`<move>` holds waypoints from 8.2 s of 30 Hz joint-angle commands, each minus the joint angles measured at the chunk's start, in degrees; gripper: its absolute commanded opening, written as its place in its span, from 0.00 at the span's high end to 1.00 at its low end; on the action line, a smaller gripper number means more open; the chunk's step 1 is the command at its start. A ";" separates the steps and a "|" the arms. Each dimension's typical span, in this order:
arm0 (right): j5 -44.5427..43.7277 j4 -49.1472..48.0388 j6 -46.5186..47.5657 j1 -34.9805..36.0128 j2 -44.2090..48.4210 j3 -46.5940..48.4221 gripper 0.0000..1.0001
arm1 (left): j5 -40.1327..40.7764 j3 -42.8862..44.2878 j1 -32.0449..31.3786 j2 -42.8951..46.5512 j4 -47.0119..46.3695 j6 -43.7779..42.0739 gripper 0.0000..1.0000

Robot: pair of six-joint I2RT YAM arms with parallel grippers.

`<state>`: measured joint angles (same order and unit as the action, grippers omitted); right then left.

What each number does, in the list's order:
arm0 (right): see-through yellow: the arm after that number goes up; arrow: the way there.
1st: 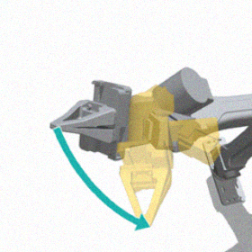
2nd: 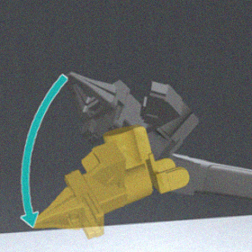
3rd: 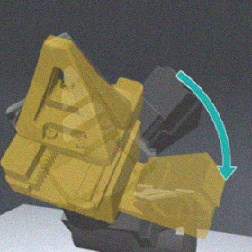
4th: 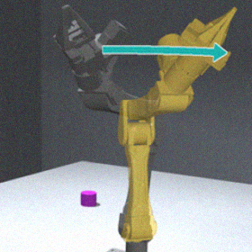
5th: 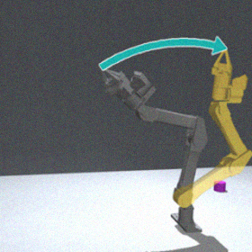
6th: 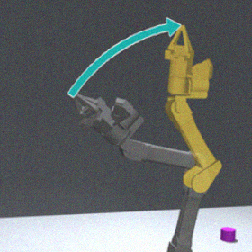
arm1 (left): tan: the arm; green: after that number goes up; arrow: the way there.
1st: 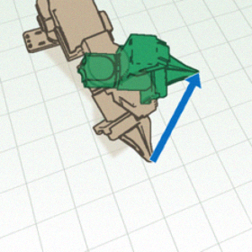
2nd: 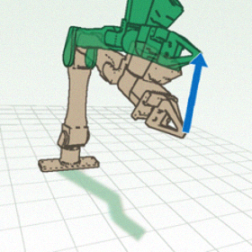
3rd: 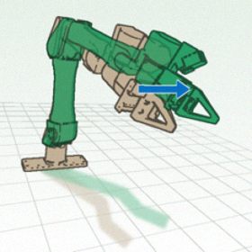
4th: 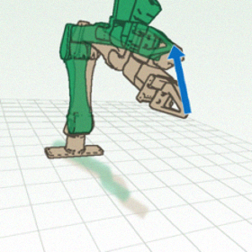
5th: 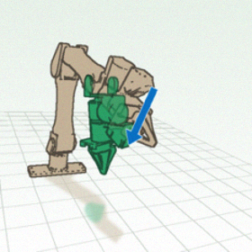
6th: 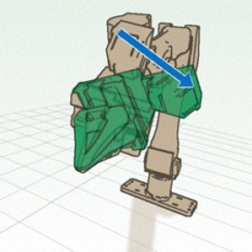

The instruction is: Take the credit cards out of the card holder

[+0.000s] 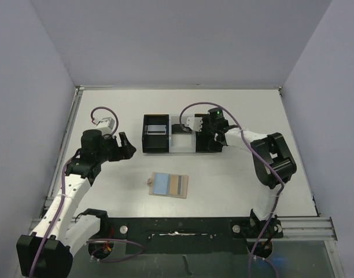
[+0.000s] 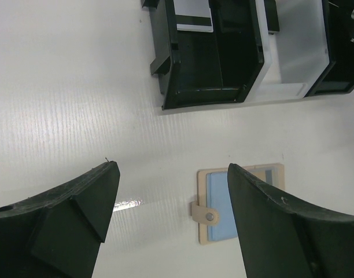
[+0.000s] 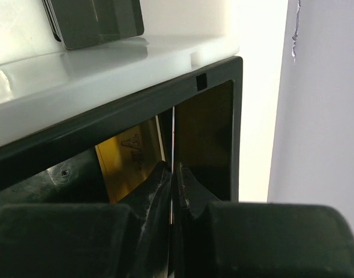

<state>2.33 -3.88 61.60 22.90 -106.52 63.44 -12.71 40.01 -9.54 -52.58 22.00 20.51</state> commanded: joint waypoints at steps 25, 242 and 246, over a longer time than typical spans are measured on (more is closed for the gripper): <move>3.98 10.23 -2.27 -0.51 -1.77 7.46 0.64 | -2.75 0.94 0.31 -1.96 -3.67 -1.15 0.24; 7.12 7.86 -125.74 25.13 20.50 -19.70 0.78 | 2.01 -8.72 -28.83 -20.30 -8.60 19.59 0.72; 2.68 13.10 -125.09 25.53 21.33 -18.37 0.75 | 1.94 -8.47 -28.80 -20.46 -8.58 19.71 0.72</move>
<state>7.07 8.99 -63.31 48.05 -88.31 43.40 -9.41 31.46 -38.15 -73.82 15.77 39.81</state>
